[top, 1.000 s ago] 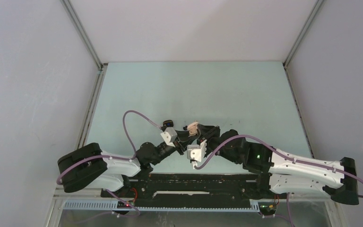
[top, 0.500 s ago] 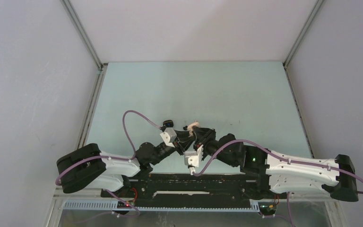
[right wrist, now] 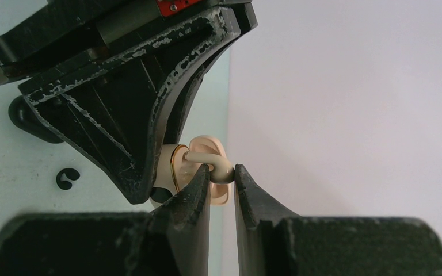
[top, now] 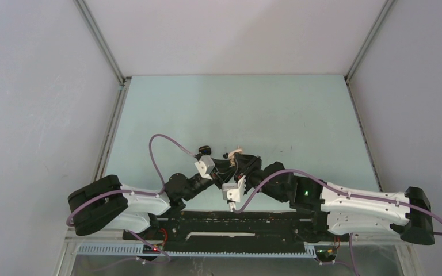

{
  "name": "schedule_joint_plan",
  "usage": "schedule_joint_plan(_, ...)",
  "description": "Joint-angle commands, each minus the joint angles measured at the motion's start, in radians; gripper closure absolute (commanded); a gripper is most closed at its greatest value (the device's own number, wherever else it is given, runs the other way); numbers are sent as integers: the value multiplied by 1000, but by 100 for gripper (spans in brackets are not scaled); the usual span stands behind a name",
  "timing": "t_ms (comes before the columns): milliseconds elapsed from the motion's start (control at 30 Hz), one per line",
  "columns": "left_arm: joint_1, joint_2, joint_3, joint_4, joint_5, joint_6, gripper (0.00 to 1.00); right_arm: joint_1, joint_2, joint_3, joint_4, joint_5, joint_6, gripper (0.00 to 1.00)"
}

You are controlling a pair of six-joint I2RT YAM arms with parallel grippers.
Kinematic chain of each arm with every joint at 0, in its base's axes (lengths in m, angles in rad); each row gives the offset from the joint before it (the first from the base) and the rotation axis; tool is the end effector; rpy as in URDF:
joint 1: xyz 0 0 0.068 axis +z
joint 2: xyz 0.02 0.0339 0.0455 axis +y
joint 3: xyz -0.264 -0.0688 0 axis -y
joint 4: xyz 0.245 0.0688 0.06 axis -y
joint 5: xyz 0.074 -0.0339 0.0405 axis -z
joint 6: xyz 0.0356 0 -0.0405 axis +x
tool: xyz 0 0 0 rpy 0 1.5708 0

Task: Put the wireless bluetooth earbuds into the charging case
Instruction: Place the earbud in the charging case.

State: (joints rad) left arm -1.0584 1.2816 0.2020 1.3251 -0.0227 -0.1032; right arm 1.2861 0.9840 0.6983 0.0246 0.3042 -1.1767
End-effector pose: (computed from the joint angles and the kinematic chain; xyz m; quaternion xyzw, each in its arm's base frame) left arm 0.1083 -0.1909 0.2054 0.2748 0.5504 -0.4267 0.6629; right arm 0.0749 0.2179 0.2940 -0.7085 0.3480 -0.0871 0.6077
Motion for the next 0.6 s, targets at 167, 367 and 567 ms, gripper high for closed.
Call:
schedule_joint_plan(167, -5, -28, -13, 60, -4, 33, 100, -28, -3, -3, 22, 13, -17, 100)
schedule_joint_plan(367, -5, -26, -12, 61, -5, 33, 100, -26, -2, -11, 15, 1, -17, 100)
schedule_joint_plan(567, -5, -26, -13, 60, -11, 34, 100, -15, -6, -27, 17, -8, -11, 100)
